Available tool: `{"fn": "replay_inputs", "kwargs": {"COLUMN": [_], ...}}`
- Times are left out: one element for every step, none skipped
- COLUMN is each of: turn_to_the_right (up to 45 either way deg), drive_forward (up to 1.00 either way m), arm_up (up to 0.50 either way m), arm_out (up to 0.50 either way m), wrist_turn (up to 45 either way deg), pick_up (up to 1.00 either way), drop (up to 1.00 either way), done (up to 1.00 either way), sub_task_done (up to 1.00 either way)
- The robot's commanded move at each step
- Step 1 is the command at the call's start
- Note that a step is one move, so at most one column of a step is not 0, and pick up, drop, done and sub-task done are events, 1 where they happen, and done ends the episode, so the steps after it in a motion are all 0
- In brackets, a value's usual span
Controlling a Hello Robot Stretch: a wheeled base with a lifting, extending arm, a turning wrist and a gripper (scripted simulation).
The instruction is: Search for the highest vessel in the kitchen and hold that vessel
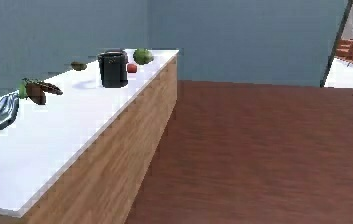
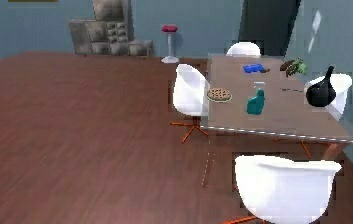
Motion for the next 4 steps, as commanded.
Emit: {"fn": "replay_inputs", "kwargs": {"turn_to_the_right": [15.0, 3.0, 0.0, -45.0], "drive_forward": [0.00, 0.00, 0.90, 0.00], "arm_up": [0.00, 0.00, 0.00, 0.00], "arm_out": [0.00, 0.00, 0.00, 0.00], "wrist_turn": [0.0, 0.0, 0.0, 0.0], "pick_up": [0.00, 0.00, 0.00, 0.00], "drop": [0.00, 0.00, 0.00, 0.00], "done": [0.00, 0.00, 0.00, 0.00], "sub_task_done": [0.00, 0.00, 0.00, 0.00]}}
